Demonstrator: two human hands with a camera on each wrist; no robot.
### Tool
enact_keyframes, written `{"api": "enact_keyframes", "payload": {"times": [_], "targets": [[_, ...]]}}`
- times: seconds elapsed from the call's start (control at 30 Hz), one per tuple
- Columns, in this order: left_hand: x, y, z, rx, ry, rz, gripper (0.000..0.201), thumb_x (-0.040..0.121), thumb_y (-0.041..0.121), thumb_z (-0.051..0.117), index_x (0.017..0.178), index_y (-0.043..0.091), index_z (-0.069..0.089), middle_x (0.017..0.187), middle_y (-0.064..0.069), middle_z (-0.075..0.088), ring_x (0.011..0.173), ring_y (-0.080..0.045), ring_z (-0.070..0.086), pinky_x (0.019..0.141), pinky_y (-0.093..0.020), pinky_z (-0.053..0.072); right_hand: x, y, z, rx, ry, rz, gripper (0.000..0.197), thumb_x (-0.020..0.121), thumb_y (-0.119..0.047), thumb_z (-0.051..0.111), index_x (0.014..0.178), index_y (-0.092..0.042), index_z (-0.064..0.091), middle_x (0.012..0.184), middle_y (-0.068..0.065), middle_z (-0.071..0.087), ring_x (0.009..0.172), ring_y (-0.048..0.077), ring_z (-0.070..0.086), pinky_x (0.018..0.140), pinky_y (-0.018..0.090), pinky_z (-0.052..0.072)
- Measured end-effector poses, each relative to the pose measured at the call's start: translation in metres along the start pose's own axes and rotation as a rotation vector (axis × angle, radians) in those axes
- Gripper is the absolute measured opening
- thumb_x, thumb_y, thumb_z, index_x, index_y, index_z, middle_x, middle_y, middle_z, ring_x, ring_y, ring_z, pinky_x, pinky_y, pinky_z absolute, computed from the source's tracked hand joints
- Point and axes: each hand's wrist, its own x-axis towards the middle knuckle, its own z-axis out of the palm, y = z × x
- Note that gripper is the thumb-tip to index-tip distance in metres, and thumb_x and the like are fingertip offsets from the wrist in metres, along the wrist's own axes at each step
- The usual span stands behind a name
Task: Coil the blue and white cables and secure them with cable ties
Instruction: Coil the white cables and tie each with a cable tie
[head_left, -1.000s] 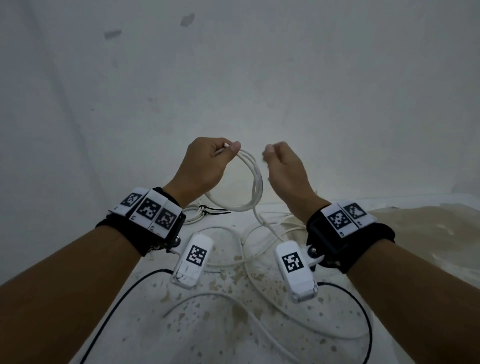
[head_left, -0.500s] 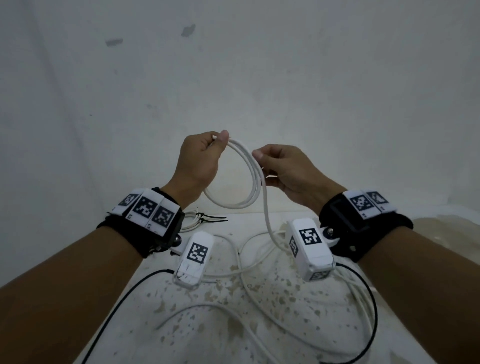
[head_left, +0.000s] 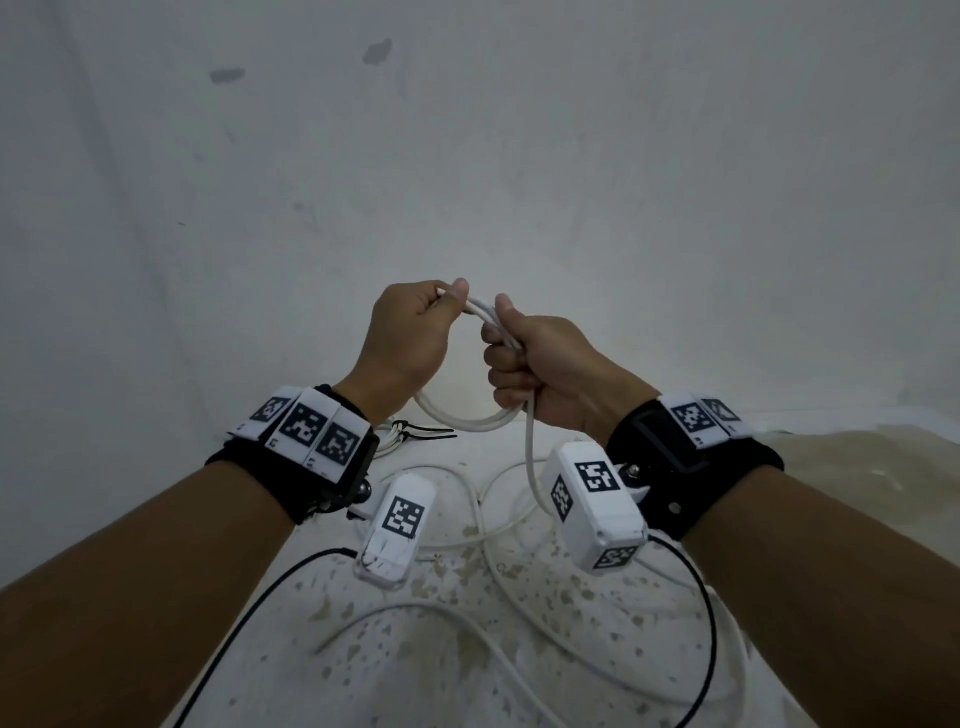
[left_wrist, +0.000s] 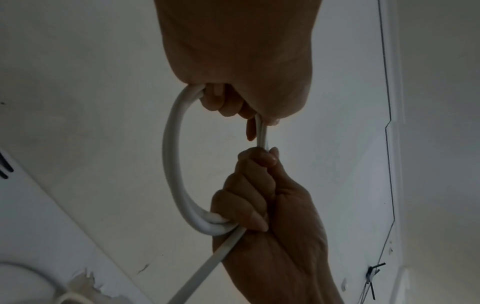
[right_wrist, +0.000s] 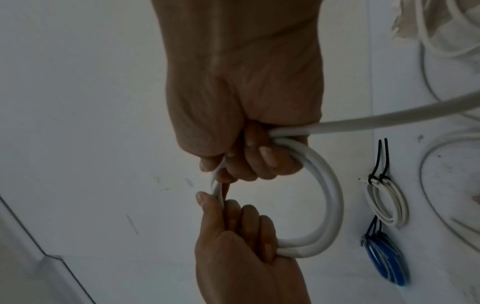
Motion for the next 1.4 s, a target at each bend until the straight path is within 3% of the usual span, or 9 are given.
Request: {"api": "enact_keyframes", "payload": {"times": [0.23,0.47,0.63,0.73,0.83,0.93,1.07,1.13,1.4], "targets": [[-0.005,-0.003,0.0,-0.031,0.02,-0.027,0.038,0.101,0.033,0.048,0.071,0.023,0.07,0.055,-0.007,0.04,0.048,-0.012,0.033,0.055,-0.029,0.032,0.0,0.002,-0.001,-0.014,-0.028,0.011,0.04,0.104,-0.042,0.038,0.079,-0.015,0.051,0.054,-0.005,0.026,0.044,0.009,0.02,0.04,0.021,0.02],[-0.01,-0.005,-0.001,-0.003,0.022,-0.053,0.038,0.1,0.034,0.05,0.068,0.025,0.068,0.05,0.008,0.049,0.047,-0.006,0.043,0.056,-0.028,0.038,0.001,0.008,0.003,-0.093,0.038,-0.028,0.041,0.103,-0.043,0.041,0.075,-0.016,0.049,0.053,-0.005,0.027,0.044,0.01,0.019,0.039,0.022,0.017],[-0.009,-0.004,-0.003,0.424,-0.06,-0.228,0.042,0.098,0.05,0.045,0.11,0.01,0.054,0.108,-0.008,0.059,0.102,-0.027,0.058,0.087,-0.038,0.047,0.013,-0.011,-0.005,0.127,0.403,-0.247,0.04,0.105,-0.037,0.039,0.07,-0.018,0.043,0.044,-0.006,0.029,0.034,0.009,0.019,0.035,0.016,0.015],[-0.033,0.009,0.01,0.238,-0.465,-0.58,0.066,0.098,0.061,0.029,0.088,0.006,0.063,0.083,-0.009,0.068,0.073,-0.023,0.066,0.066,-0.03,0.05,0.015,-0.032,-0.01,0.259,0.504,-0.368,0.042,0.106,-0.038,0.036,0.07,-0.018,0.041,0.044,-0.005,0.029,0.033,0.01,0.02,0.036,0.019,0.015],[-0.055,0.014,0.035,-0.401,-0.785,-0.927,0.085,0.093,0.07,0.025,0.115,-0.003,0.062,0.103,-0.02,0.072,0.088,-0.028,0.071,0.073,-0.032,0.058,0.012,-0.04,-0.006,0.292,0.502,-0.421,0.041,0.106,-0.038,0.035,0.071,-0.018,0.041,0.045,-0.006,0.029,0.034,0.009,0.021,0.036,0.02,0.017],[-0.044,0.014,0.058,-0.918,-0.504,-1.093,0.075,0.099,0.06,0.029,0.132,-0.005,0.044,0.129,-0.034,0.055,0.105,-0.038,0.062,0.08,-0.043,0.058,0.008,-0.035,-0.007,0.288,0.514,-0.412,0.042,0.106,-0.039,0.035,0.07,-0.018,0.041,0.044,-0.006,0.028,0.034,0.009,0.02,0.036,0.02,0.017],[-0.024,0.038,0.064,-0.995,0.094,-1.011,0.021,0.102,0.003,0.032,0.093,-0.002,0.05,0.091,-0.023,0.062,0.086,-0.034,0.064,0.085,-0.045,0.052,0.001,-0.021,-0.021,0.274,0.571,-0.375,0.042,0.105,-0.04,0.036,0.07,-0.018,0.041,0.044,-0.006,0.03,0.034,0.01,0.021,0.036,0.02,0.018],[-0.022,0.045,0.065,-0.986,0.203,-0.962,0.026,0.095,-0.01,0.032,0.078,-0.003,0.05,0.083,-0.02,0.061,0.075,-0.031,0.063,0.086,-0.045,0.053,-0.001,-0.022,-0.026,0.277,0.6,-0.377,0.042,0.105,-0.041,0.036,0.07,-0.018,0.04,0.042,-0.007,0.029,0.034,0.01,0.021,0.036,0.02,0.019],[-0.008,0.052,0.068,-0.958,0.268,-0.848,0.021,0.097,-0.008,0.03,0.088,0.0,0.046,0.083,-0.014,0.054,0.066,-0.025,0.063,0.062,-0.038,0.058,-0.013,-0.049,-0.043,-0.032,0.679,-0.41,0.044,0.104,-0.042,0.036,0.07,-0.017,0.043,0.047,-0.003,0.032,0.035,0.012,0.025,0.039,0.022,0.023]]}}
